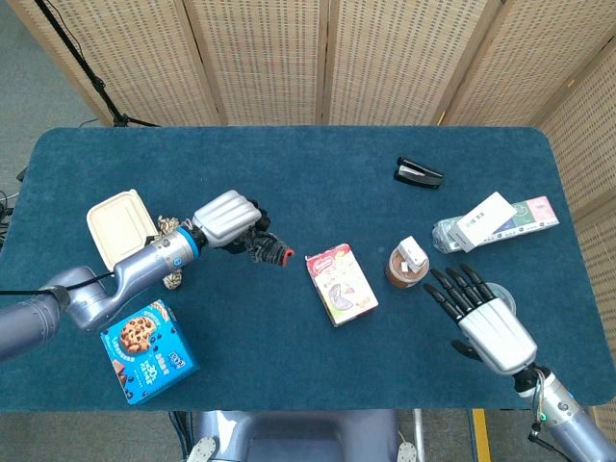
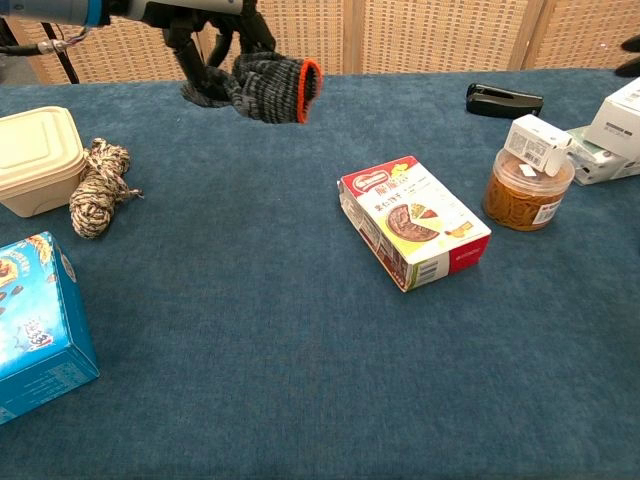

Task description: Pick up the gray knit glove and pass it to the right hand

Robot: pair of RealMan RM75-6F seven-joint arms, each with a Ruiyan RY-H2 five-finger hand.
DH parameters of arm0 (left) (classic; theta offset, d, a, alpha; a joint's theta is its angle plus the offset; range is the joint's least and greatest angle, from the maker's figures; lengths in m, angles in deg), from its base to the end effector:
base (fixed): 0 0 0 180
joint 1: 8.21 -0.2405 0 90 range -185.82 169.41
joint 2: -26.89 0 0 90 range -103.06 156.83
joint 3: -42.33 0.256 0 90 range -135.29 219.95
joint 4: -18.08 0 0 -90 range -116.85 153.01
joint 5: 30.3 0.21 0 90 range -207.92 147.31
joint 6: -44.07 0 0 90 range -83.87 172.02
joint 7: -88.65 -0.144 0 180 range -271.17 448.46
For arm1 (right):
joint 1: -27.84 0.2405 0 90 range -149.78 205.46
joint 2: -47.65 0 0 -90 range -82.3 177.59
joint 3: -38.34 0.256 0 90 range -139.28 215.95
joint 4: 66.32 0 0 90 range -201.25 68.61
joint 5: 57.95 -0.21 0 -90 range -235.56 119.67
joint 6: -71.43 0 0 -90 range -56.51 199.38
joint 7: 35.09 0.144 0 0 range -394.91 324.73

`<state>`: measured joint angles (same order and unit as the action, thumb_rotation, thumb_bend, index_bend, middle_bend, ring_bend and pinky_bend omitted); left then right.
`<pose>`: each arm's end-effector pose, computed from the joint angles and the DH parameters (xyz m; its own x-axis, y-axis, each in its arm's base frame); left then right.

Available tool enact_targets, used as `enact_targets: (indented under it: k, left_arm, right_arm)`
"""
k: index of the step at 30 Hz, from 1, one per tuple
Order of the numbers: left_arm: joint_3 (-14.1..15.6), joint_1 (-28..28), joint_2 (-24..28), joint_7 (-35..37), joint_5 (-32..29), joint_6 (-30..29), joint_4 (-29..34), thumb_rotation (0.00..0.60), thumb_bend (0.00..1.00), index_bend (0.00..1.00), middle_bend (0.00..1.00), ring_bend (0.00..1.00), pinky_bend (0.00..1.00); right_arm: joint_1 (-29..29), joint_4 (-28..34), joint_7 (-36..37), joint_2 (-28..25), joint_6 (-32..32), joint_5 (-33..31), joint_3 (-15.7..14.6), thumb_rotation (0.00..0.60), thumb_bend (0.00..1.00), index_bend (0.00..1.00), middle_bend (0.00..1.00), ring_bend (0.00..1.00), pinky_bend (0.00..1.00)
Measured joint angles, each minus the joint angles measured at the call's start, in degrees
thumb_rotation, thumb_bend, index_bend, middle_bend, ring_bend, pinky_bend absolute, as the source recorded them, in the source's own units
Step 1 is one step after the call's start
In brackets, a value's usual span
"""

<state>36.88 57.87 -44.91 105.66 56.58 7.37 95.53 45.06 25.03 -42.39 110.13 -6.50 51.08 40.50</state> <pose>-0.0608 0.4222 0.0523 0.6382 0.2539 0.7268 0.6314 -0.7128 -0.3055 -0.2343 -0.2213 0.1276 0.6067 0.0647 0.7923 -0.6363 -0.5578 0.5328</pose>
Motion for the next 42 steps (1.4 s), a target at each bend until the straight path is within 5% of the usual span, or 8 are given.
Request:
enact_targets:
  k: [27,42]
  left_arm:
    - [-6.46,6.04,-6.52,-7.66,-14.72,7.92,4.29,0.6,0.36,0.64,0.5,0.41,0.55]
    - [-6.93,8.12,-7.77,-11.52,-20.12,9.74,5.52,0.6,0.36,0.64,0.5,0.41,0.55]
  right_arm:
    - [7.81,0.33,-10.15,8.98,5.17,2.75,-0.06,0.6,0.0,0.13,0.01,0.0,0.0]
    - [9.49,-2.32,-9.57,11.37,4.63,1.38,-0.62,0.6,0.0,0.14,0.03,0.0,0.0]
